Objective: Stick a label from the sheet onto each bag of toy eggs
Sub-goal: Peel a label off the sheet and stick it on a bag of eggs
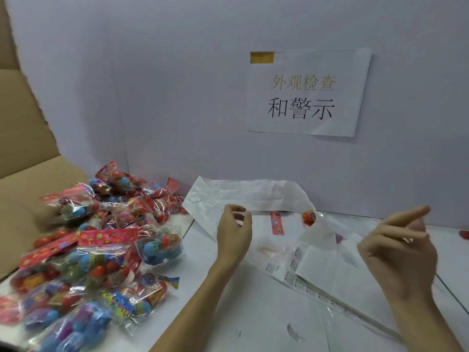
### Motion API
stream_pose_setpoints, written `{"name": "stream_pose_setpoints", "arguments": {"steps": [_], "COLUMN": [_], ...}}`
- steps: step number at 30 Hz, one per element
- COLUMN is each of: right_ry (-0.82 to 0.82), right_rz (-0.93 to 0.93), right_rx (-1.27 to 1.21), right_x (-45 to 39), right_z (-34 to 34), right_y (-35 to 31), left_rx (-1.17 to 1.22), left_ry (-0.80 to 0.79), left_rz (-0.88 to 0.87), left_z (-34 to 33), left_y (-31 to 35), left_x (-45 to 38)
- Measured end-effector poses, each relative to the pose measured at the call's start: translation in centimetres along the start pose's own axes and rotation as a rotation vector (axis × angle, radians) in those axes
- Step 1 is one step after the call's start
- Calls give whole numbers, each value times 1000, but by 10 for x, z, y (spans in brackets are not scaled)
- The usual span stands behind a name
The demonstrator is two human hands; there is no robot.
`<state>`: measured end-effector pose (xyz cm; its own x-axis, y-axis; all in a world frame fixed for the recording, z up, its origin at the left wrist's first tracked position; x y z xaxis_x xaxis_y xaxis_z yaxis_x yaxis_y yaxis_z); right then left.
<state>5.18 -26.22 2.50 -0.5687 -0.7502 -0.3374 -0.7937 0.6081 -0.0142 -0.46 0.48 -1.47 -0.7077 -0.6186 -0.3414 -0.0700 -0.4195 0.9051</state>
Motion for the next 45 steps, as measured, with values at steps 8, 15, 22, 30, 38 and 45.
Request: {"name": "stream_pose_setpoints", "arguments": {"steps": [8,15,22,30,38,45], "right_ry": [428,470,592,528,620,559], "right_rz": [52,-23,-315,-247,78,79], "right_rx": [419,489,964,1000,1692,1534], "right_x": [-27,-31,-35,-35,-35,-35], "right_z": [29,36,57,64,58,54], "right_y": [26,30,55,55,53,52], "left_rx": [-1461,-986,-418,-325,205,550], "left_ry": [5,131,116,-40,-113,-239], "left_rz": [51,-274,-1149,-1216,-324,83], "left_z": [60,62,-7,-35,-19,-11], "left_y": [-17,-7,27,20,12,5], "left_x": [-12,-15,38,63,23,9]}}
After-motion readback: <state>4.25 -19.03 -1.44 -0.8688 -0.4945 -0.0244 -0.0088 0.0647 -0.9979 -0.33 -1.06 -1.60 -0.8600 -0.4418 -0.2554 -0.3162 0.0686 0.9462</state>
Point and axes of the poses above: each hand's wrist, its own x-axis away from the middle knuckle, its own z-axis out of the back of the hand, y = z × x, the point moved 1 cm from there along -x, towards the middle knuckle, and after that the axes turned 7 degrees about -z, right-handed, at the moved point
